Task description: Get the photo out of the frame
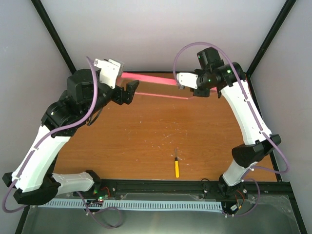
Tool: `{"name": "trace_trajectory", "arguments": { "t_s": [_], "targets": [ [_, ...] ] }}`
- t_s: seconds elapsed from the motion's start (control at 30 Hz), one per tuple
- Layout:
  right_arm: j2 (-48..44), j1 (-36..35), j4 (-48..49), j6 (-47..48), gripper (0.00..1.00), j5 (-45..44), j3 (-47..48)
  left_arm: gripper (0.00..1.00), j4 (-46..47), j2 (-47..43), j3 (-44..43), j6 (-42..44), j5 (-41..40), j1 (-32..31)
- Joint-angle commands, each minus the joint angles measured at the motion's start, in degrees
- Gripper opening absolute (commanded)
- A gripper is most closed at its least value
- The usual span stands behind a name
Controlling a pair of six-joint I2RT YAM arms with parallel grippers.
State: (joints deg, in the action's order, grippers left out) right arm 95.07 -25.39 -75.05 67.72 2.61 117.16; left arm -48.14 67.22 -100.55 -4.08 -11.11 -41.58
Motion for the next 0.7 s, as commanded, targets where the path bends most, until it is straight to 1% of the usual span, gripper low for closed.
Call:
{"name": "trace_trajectory", "arguments": {
  "t_s": [0.0, 0.1, 0.23, 0.3, 0.47, 0.67],
  "targets": [
    [1.38, 3.57, -0.4, -10.95, 0.03, 5.06, 10.36, 0.9, 4.14, -2.88, 2.69, 1.08, -1.53, -0.2],
    [2.11, 7.0, -0.29, -14.53, 0.03, 7.52, 13.49, 0.9, 5.29, -4.51, 4.39, 1.13, -2.3, -0.2],
    [2.04, 11.13, -0.28, -19.63, 0.03, 12.56, 13.83, 0.9, 5.94, -5.2, 6.14, 1.59, -3.03, -0.19],
    [2.01, 14.74, -0.2, -22.67, 0.03, 16.17, 14.07, 0.9, 6.03, -5.07, 7.0, 1.7, -3.27, -0.14],
    [2.38, 21.0, 0.07, -29.59, 0.03, 27.26, 15.51, 0.9, 6.99, -4.39, 10.1, 1.35, -3.11, -0.17],
    [3.68, 25.6, -1.13, -36.47, 0.03, 36.18, 15.92, 0.9, 8.59, -4.0, 13.25, 0.43, -2.31, -0.16]
  ]
}}
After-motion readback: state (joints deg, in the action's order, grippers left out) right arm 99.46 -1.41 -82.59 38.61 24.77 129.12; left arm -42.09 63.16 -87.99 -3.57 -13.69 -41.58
